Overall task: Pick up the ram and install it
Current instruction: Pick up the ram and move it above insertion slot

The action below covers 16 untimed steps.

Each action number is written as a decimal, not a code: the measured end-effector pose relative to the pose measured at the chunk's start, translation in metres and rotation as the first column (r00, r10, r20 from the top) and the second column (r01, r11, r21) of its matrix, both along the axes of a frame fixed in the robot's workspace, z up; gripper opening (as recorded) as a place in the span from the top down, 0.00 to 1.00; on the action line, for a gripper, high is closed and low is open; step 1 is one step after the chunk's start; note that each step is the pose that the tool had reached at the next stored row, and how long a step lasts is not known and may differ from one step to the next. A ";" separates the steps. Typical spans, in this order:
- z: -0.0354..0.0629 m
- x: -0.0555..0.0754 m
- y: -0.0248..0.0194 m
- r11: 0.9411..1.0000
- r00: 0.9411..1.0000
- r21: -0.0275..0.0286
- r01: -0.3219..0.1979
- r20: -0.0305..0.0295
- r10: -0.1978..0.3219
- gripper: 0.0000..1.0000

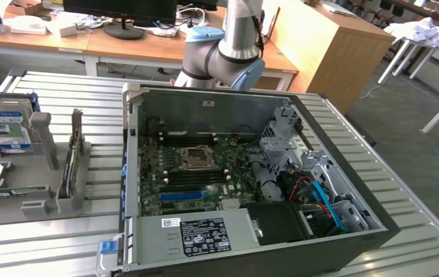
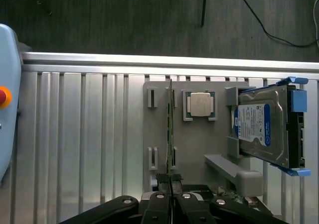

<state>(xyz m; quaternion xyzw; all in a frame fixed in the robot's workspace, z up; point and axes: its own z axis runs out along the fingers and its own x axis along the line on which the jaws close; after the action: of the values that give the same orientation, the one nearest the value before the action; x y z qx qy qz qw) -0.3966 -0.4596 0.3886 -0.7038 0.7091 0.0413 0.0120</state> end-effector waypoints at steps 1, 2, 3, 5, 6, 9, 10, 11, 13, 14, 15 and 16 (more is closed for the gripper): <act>0.0001 0.000 0.0000 1.000 1.000 0.000 0.000 0.000 0.000 0.88; 0.0002 0.001 -0.0001 1.000 1.000 0.000 0.000 0.000 0.000 0.88; 0.0002 0.002 -0.0001 1.000 1.000 0.000 0.000 0.000 0.000 0.88; 0.0001 0.006 0.0000 1.000 1.000 0.000 0.000 0.000 0.000 0.88; 0.0001 0.008 0.0000 1.000 1.000 0.000 0.000 0.000 0.000 0.88; 0.0001 0.014 0.0000 1.000 1.000 0.000 0.000 -0.001 0.000 0.88; 0.0001 0.015 0.0000 1.000 1.000 0.000 0.000 -0.001 0.000 0.88; 0.0001 0.017 0.0000 1.000 1.000 0.000 0.000 -0.001 0.000 0.88; 0.0001 0.021 0.0000 1.000 1.000 0.000 0.000 -0.001 0.000 0.88; 0.0001 0.023 0.0000 1.000 1.000 0.000 0.000 -0.002 0.000 0.88; 0.0000 0.026 -0.0001 1.000 1.000 0.000 0.000 -0.002 0.000 0.88; 0.0001 0.028 -0.0001 1.000 1.000 0.000 0.000 -0.003 0.000 0.88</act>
<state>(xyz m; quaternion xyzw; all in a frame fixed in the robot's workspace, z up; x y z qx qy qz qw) -0.3687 -0.4597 0.3887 -0.7038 0.7091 0.0422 0.0110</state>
